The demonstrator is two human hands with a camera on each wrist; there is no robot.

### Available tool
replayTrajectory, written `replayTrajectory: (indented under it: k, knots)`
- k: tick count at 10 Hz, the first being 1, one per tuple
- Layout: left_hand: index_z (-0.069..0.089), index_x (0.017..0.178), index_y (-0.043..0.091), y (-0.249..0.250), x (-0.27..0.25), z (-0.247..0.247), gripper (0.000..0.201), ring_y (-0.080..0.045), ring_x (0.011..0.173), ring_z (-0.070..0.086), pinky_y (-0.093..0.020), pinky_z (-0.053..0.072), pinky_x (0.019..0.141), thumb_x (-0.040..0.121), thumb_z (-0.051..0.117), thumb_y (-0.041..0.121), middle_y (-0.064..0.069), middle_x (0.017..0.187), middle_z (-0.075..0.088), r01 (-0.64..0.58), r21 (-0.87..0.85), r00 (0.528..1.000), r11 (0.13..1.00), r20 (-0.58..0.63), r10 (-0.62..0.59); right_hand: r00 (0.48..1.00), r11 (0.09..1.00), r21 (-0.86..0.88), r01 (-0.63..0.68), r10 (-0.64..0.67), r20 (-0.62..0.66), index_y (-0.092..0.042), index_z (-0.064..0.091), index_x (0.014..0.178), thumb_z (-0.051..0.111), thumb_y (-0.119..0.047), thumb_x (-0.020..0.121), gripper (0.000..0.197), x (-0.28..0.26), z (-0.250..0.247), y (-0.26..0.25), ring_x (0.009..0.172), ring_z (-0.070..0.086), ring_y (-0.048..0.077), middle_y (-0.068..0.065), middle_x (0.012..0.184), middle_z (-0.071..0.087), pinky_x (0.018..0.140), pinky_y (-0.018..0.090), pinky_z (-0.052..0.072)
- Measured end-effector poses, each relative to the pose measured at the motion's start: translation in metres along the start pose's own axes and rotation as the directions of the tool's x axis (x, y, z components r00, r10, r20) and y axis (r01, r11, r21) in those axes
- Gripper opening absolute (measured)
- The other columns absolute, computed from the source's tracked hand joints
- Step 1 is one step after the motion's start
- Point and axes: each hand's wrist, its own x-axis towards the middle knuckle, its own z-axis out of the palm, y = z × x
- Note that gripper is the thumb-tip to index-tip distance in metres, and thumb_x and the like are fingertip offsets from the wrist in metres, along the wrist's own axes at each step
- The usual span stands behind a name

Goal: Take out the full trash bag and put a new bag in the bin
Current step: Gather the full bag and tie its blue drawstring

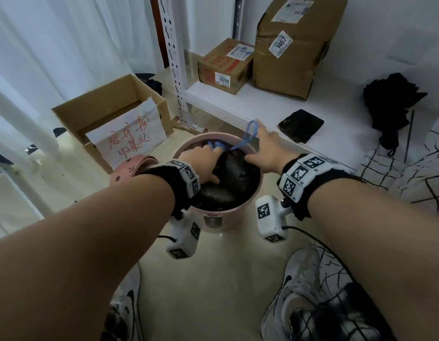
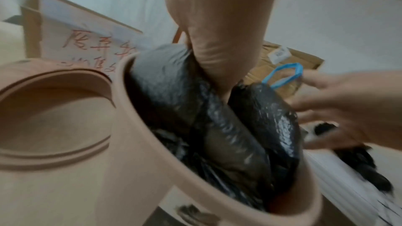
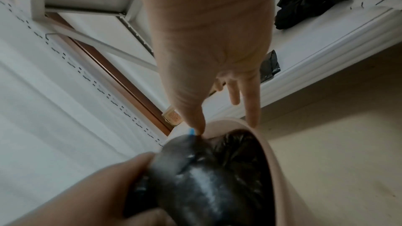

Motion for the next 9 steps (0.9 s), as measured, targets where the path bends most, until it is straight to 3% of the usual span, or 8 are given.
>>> replayTrajectory:
  k: [1, 2, 3, 4, 5, 6, 8, 9]
  knots:
    - [0.047, 0.122, 0.009, -0.015, -0.001, -0.002, 0.036, -0.032, 0.109, 0.057, -0.041, 0.048, 0.091, 0.09, 0.055, 0.024, -0.014, 0.12, 0.059, 0.002, -0.01, 0.998, 1.0, -0.07, -0.002, 0.985, 0.978, -0.21, 0.005, 0.031, 0.169, -0.022, 0.04, 0.14, 0.061, -0.04, 0.085, 0.061, 0.002, 0.009, 0.015, 0.129, 0.038, 0.036, 0.018, 0.139, 0.039, 0.108, 0.041, 0.036]
    - [0.049, 0.129, 0.01, -0.023, -0.004, -0.007, 0.039, -0.032, 0.116, 0.05, -0.037, 0.04, 0.097, 0.091, 0.054, 0.017, -0.015, 0.129, 0.048, -0.022, -0.188, 0.989, 0.982, -0.149, -0.006, 0.972, 0.985, -0.164, 0.052, -0.012, 0.237, -0.012, 0.051, 0.132, 0.061, -0.027, 0.088, 0.047, -0.005, 0.009, 0.02, 0.106, 0.054, 0.026, 0.009, 0.121, 0.055, 0.075, 0.014, 0.049]
    - [0.054, 0.122, 0.011, -0.023, -0.003, -0.021, 0.031, -0.03, 0.11, 0.055, -0.035, 0.043, 0.094, 0.091, 0.051, 0.011, -0.013, 0.12, 0.058, -0.074, -0.46, 0.965, 0.885, -0.258, -0.054, 0.972, 0.992, -0.128, 0.007, 0.024, 0.233, -0.001, 0.056, 0.122, 0.056, -0.012, 0.089, 0.036, -0.011, 0.008, 0.012, 0.098, 0.06, 0.029, 0.014, 0.11, 0.06, 0.074, 0.016, 0.054]
    - [0.055, 0.111, 0.006, -0.022, -0.004, -0.032, 0.019, -0.025, 0.096, 0.056, -0.031, 0.044, 0.082, 0.093, 0.051, 0.01, -0.01, 0.101, 0.058, -0.041, -0.671, 0.951, 0.74, -0.253, -0.177, 0.968, 0.993, -0.105, -0.047, 0.071, 0.24, 0.007, 0.063, 0.106, 0.054, -0.002, 0.083, 0.026, -0.007, 0.012, 0.004, 0.094, 0.068, 0.035, 0.021, 0.105, 0.068, 0.081, 0.046, 0.057]
    - [0.056, 0.109, -0.001, -0.025, -0.01, -0.036, 0.02, -0.03, 0.099, 0.061, -0.043, 0.048, 0.092, 0.092, 0.053, 0.01, -0.019, 0.105, 0.064, -0.055, -0.795, 0.937, 0.604, -0.25, -0.243, 0.95, 0.993, -0.076, -0.095, 0.113, 0.291, 0.001, 0.059, 0.105, 0.062, 0.0, 0.08, 0.025, -0.003, 0.016, 0.007, 0.084, 0.07, 0.026, 0.013, 0.101, 0.067, 0.062, 0.028, 0.059]
    - [0.058, 0.11, -0.001, -0.035, -0.015, -0.043, 0.026, -0.034, 0.102, 0.062, -0.051, 0.046, 0.097, 0.089, 0.055, 0.013, -0.023, 0.109, 0.065, -0.08, -0.854, 0.917, 0.514, -0.265, -0.297, 0.955, 0.993, -0.037, -0.116, 0.122, 0.269, -0.004, 0.058, 0.113, 0.063, -0.001, 0.08, 0.033, -0.002, 0.017, 0.008, 0.073, 0.066, 0.02, 0.016, 0.106, 0.066, 0.051, 0.02, 0.054]
    - [0.058, 0.111, 0.005, -0.052, -0.026, -0.06, 0.02, -0.019, 0.088, 0.063, -0.03, 0.05, 0.081, 0.092, 0.053, 0.008, -0.009, 0.098, 0.065, -0.117, -0.904, 0.887, 0.412, -0.281, -0.366, 0.979, 0.997, -0.025, -0.079, 0.082, 0.188, -0.017, 0.053, 0.081, 0.064, 0.0, 0.079, 0.02, 0.002, 0.018, 0.004, 0.076, 0.069, 0.023, 0.014, 0.096, 0.065, 0.058, 0.026, 0.059]
    - [0.058, 0.112, 0.003, -0.048, -0.029, -0.064, 0.02, -0.017, 0.085, 0.063, -0.027, 0.051, 0.078, 0.092, 0.053, 0.007, -0.007, 0.096, 0.065, -0.141, -0.918, 0.887, 0.37, -0.283, -0.365, 0.973, 0.988, -0.145, -0.045, 0.076, 0.217, -0.016, 0.05, 0.067, 0.071, -0.002, 0.074, 0.026, -0.001, 0.016, -0.003, 0.086, 0.069, 0.027, 0.01, 0.088, 0.065, 0.063, 0.031, 0.056]
